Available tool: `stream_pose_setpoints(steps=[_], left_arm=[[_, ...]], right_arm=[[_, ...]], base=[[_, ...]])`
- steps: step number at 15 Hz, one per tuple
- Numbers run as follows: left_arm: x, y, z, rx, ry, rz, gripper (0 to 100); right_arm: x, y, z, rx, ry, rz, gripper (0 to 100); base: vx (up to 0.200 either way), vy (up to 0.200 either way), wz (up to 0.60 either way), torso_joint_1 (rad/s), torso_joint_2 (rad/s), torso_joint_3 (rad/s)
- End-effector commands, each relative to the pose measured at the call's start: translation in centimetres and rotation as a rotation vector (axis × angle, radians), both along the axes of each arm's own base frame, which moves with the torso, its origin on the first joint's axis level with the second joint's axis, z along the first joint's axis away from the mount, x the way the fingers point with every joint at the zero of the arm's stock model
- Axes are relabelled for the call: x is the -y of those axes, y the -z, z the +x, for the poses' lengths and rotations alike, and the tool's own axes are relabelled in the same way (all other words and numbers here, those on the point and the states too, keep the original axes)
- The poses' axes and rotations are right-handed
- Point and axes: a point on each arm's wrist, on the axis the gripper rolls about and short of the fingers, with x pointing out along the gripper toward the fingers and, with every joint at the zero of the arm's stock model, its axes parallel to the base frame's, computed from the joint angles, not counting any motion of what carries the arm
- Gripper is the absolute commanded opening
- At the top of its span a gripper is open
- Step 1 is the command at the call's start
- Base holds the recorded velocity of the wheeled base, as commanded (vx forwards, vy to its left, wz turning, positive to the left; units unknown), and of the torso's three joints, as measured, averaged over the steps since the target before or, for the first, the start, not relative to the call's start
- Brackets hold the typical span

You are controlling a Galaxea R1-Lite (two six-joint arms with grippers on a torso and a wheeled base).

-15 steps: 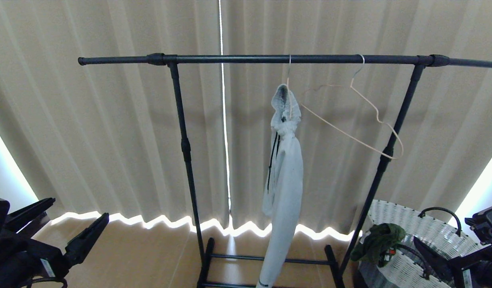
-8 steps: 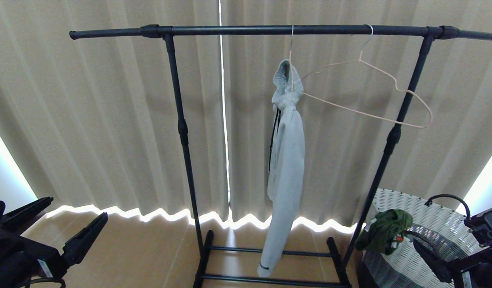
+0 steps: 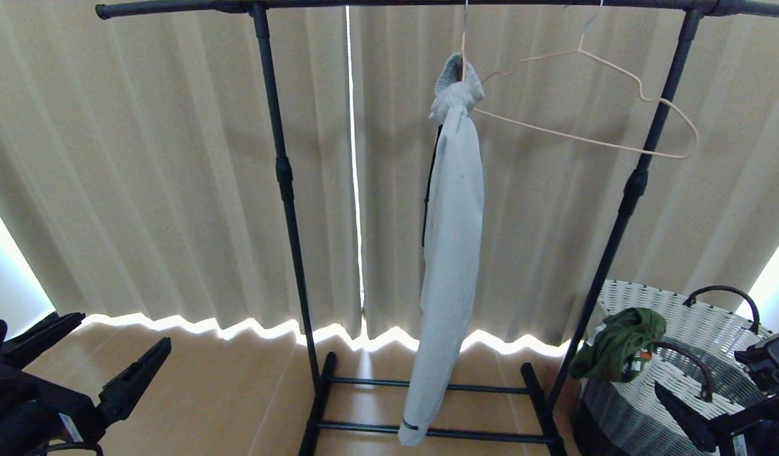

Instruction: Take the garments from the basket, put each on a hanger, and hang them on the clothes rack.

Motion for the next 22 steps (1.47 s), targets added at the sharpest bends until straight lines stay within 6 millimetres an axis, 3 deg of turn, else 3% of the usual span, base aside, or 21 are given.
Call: stream_pose_setpoints(steps=[1, 13, 22], left_arm=[[0.03, 0.07, 0.02, -0.004, 0.009, 0.0, 100], [0.1, 0.18, -0.25, -0.001, 0.024, 0.009, 100], [0.14, 0.28, -0.34, -0.004, 0.029, 0.009, 100]], right_arm=[[-0.03, 0.02, -0.03, 0.0, -0.004, 0.0, 100], [-0.26, -0.34, 0.65, 0.002, -0.012, 0.01, 100], [-0.24, -0.29, 0.59, 0.0, -0.012, 0.01, 100]], base=[[0.0, 0.0, 0.0, -0.027, 0.09, 0.041], [0.0, 0.0, 0.0, 0.0, 0.0, 0.0], [0.0, -0.2, 0.0, 0.002, 0.0, 0.005]])
